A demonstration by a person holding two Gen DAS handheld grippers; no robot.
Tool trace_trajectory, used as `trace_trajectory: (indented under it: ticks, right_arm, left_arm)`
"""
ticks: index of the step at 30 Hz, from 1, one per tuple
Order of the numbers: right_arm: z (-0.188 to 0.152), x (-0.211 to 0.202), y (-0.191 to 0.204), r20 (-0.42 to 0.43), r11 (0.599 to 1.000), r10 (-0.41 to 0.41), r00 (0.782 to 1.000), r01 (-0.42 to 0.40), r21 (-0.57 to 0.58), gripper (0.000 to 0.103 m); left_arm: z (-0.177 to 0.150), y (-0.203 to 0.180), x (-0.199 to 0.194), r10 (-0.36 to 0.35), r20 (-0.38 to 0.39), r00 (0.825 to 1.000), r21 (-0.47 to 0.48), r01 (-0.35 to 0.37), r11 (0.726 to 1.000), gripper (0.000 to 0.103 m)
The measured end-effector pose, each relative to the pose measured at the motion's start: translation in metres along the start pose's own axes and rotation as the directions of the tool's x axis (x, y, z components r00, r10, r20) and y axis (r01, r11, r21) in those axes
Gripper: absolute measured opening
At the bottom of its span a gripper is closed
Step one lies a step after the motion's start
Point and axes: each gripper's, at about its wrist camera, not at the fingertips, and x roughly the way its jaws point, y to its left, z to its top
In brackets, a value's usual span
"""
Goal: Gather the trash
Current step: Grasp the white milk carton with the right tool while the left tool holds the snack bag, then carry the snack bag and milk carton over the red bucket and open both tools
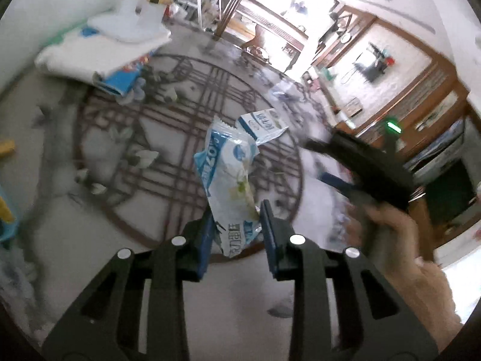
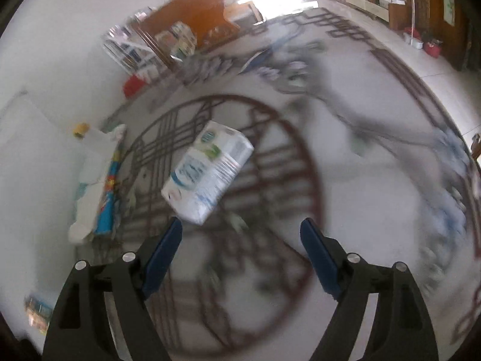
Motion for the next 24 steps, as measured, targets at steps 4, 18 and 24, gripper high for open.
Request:
trace_trajectory:
  ticks: [4,18,24]
  right_arm:
    - [0.029,0.051,0.041,-0.029,0.991,-0.132,0.991,0.132,0.014,0.078]
    - [0.036,0.083,0.055,-0.013,0.964,-0.263,0.965,0.262,-0.05,0.059]
    - [0.011,0.016,0.027,0.022,0.99,-0.111,0.994,0.112,-0.091,0.058]
  left_arm:
    - [0.01,0.018,-0.004,-0.017,0.036,0.999,-0.084,0.02,0.996,0.029]
    - [0.02,0.015,-0.022,0.015,0.112,0.994,-0.037,-0.01,0.999,0.029]
    - [0.021,0.009,-0.021,0.055,0.13,0.99,0.011,-0.057,0.998,0.029]
